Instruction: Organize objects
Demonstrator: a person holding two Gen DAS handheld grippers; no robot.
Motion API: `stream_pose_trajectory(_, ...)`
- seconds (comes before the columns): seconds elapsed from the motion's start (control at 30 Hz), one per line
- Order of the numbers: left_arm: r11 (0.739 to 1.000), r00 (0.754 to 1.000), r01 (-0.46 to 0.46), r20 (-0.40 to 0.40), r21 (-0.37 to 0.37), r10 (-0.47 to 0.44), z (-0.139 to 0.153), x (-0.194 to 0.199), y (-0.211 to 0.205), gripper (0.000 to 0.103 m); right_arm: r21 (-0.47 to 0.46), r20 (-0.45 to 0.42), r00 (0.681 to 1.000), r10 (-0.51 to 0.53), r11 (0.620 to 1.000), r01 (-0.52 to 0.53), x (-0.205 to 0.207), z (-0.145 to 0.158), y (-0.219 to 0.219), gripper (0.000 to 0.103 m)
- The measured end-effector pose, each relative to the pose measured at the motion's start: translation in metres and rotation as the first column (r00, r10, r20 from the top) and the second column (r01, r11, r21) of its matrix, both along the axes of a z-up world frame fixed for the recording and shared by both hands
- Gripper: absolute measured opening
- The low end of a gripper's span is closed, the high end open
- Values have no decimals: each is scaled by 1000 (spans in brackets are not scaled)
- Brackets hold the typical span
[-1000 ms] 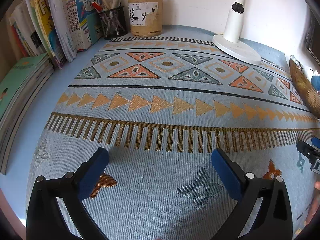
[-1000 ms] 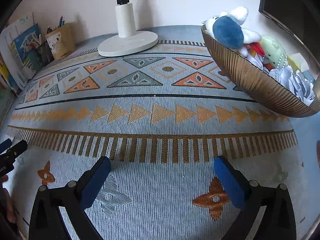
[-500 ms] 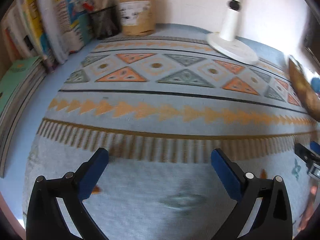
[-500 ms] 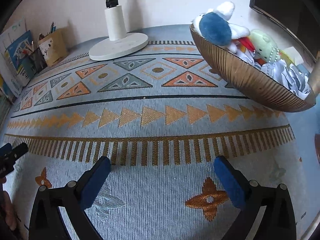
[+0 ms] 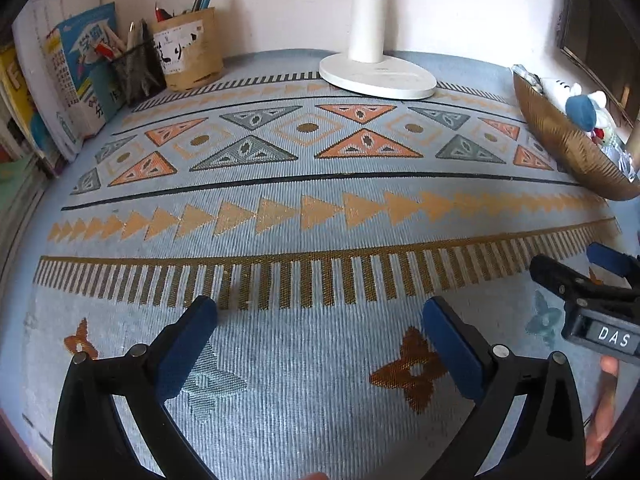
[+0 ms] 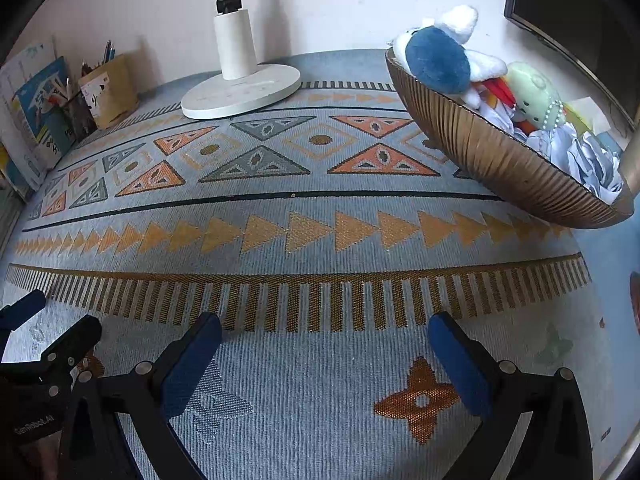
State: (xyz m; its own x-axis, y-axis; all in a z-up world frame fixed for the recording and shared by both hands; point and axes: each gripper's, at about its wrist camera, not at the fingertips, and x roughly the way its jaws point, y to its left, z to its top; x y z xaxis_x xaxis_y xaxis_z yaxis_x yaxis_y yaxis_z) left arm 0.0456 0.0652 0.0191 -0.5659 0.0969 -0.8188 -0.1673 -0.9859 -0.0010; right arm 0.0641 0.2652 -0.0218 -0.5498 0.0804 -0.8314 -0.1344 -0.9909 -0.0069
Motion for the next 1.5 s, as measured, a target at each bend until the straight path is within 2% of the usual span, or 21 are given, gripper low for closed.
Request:
stream_pose_trajectory(1.07, 1000, 1000, -3, -11, 4, 3, 0, 0, 2, 103, 3, 4, 1000, 3, 1000, -3, -1, -1, -1, 103)
stream_pose_trajectory(1.2, 1000, 1000, -7, -11, 3, 7, 0, 0, 3, 103, 2, 7, 999, 35, 999, -35, -6, 0, 0, 103)
stream_pose_trajectory(1.3, 1000, 1000, -6, -10, 3, 6, 0, 0, 4, 103, 12, -37, 999, 24, 1000, -23, -6, -2, 0, 103)
stream_pose_trajectory(1.5, 1000, 1000, -6, -10, 4, 6, 0, -1, 5, 103, 12, -39, 999, 21, 1000, -21, -6, -1, -2, 103)
